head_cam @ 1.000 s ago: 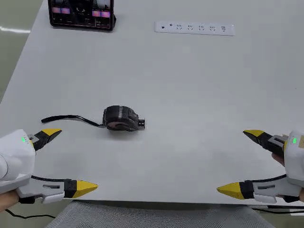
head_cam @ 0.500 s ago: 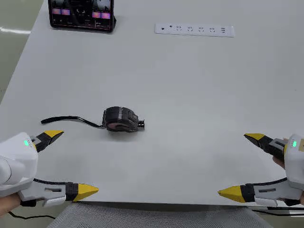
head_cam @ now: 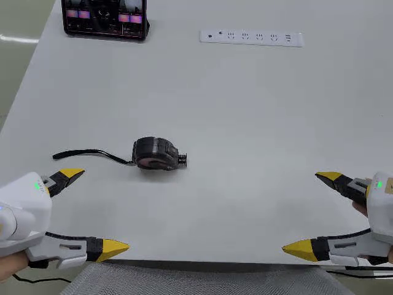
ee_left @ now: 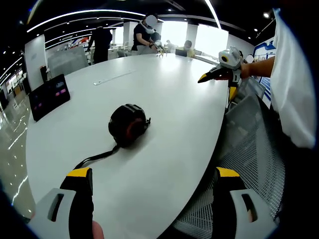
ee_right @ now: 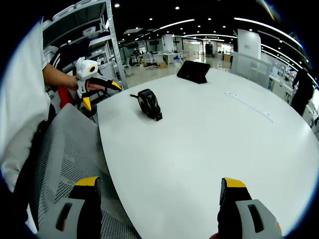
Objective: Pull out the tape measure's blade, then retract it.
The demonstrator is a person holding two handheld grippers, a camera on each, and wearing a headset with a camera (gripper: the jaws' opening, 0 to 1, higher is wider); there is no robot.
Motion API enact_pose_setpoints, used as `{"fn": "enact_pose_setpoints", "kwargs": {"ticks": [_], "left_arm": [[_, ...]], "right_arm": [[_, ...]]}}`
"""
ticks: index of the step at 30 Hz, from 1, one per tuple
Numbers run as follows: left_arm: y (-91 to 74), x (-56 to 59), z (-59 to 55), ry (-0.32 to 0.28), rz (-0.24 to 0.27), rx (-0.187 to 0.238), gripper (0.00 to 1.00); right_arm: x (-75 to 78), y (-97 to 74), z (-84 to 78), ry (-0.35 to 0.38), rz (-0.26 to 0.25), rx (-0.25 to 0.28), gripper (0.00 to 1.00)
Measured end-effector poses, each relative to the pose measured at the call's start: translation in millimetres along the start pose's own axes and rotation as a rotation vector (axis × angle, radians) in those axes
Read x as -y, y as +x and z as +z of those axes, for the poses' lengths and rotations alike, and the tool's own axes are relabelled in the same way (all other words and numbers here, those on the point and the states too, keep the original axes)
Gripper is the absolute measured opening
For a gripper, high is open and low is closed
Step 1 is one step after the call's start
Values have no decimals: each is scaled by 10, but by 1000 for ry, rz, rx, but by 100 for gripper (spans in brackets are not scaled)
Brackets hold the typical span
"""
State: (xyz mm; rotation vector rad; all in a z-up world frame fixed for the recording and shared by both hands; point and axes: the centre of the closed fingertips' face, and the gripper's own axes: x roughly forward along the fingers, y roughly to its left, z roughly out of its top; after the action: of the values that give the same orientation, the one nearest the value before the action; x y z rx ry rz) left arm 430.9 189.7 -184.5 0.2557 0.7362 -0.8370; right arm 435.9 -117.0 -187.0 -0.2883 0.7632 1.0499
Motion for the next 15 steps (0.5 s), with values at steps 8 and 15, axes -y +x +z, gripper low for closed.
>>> {"fn": "enact_pose_setpoints", "kwargs": {"ticks": [8, 15], "left_arm": [[9, 15, -5, 1, -3, -2, 99], [30, 68, -5, 7, -26, -4, 97]], "right_arm": [[5, 0, -1, 4, -1, 0, 99], [4, -1, -20, 7, -2, 1, 99]]}}
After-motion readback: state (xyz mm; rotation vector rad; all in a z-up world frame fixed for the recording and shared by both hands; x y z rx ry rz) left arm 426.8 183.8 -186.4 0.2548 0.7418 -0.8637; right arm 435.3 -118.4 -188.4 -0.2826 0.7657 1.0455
